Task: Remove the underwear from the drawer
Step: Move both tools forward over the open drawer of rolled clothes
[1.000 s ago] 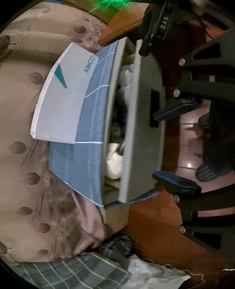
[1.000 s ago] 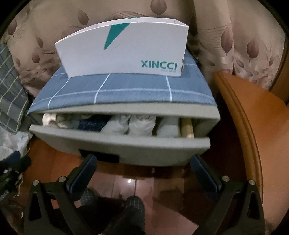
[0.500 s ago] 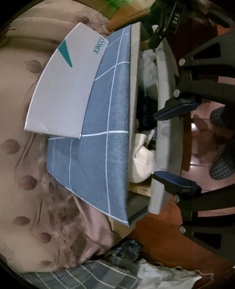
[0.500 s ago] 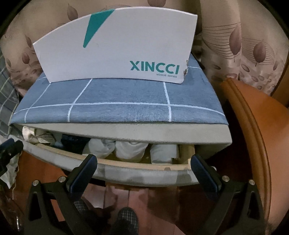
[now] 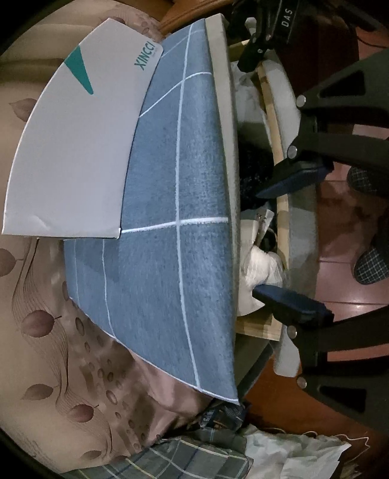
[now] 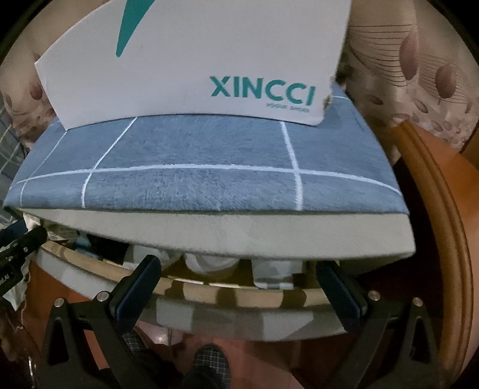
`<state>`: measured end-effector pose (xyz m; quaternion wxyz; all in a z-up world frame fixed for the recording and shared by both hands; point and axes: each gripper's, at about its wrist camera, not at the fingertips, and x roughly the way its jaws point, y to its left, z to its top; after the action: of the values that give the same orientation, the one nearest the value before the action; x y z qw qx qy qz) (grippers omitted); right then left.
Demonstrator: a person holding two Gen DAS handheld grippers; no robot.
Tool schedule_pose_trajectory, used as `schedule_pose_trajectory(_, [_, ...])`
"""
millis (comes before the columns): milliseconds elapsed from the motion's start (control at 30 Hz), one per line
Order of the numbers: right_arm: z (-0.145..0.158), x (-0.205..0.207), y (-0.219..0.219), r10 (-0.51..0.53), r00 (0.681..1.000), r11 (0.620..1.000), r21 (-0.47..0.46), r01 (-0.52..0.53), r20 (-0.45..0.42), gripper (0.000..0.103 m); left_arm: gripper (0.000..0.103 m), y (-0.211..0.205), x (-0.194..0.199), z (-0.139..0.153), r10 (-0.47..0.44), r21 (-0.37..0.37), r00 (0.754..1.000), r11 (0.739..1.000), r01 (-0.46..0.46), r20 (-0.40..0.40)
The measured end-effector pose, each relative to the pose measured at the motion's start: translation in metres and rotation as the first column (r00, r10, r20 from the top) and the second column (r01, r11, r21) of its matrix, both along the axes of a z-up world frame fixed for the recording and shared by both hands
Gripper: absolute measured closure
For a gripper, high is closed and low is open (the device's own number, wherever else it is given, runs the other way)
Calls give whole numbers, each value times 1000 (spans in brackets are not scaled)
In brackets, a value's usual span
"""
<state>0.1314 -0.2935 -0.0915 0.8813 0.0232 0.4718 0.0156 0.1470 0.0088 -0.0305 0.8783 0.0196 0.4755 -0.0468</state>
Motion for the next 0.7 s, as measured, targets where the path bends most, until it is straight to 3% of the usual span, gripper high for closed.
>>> schedule_pose_trajectory(167, [-2, 5, -3, -25, 998, 999, 47, 27, -49, 1, 40, 1, 2, -1, -2, 2, 1000, 1000, 2, -12])
schedule_pose_trajectory(333, [0, -1, 2, -18, 996, 1000, 21, 20, -86, 1, 40, 0, -11, -1, -4, 3, 1000, 1000, 4, -21])
schedule_pose_trajectory(700, [-8, -55, 5, -3, 981, 999, 38, 11, -196, 1, 40, 15, -59, -4, -51, -37, 993, 998, 47, -107])
